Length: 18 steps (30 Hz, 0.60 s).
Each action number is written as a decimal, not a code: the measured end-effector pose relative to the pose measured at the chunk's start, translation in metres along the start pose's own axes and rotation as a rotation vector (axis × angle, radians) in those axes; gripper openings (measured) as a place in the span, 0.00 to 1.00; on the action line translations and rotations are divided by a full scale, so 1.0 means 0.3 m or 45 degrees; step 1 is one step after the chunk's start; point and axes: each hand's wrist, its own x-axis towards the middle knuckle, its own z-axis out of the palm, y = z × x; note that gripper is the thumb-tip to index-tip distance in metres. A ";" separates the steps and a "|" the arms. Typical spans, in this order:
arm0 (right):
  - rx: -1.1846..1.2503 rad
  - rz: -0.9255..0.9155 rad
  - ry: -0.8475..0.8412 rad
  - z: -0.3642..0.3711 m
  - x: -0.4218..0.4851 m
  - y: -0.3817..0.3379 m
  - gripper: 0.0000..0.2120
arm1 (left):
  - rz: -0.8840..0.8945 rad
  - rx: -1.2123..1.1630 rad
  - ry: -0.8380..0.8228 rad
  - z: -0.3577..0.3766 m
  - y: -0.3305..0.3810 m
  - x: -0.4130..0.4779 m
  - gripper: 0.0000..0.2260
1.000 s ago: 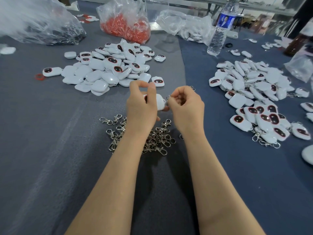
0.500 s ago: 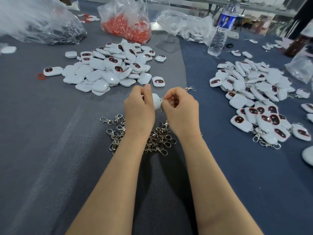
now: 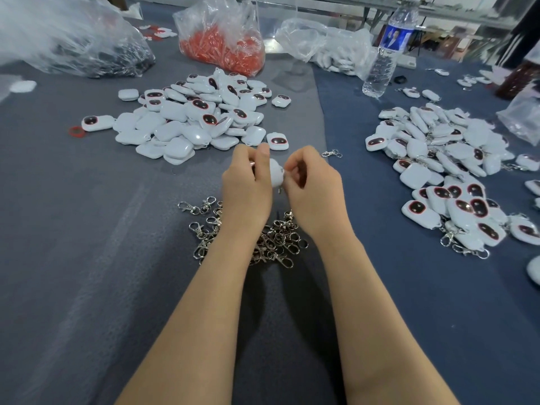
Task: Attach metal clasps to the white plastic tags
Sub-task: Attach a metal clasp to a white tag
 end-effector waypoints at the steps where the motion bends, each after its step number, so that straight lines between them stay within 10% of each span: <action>1: 0.108 0.027 0.041 -0.006 0.002 -0.004 0.09 | -0.132 -0.178 -0.042 0.003 0.012 0.007 0.13; 6: 0.309 0.177 0.067 -0.017 0.016 -0.002 0.07 | -0.647 -0.962 -0.344 -0.011 0.040 0.020 0.05; 18: 0.362 0.086 0.304 0.002 0.001 -0.014 0.05 | -0.909 -1.214 -0.453 -0.032 0.038 0.022 0.06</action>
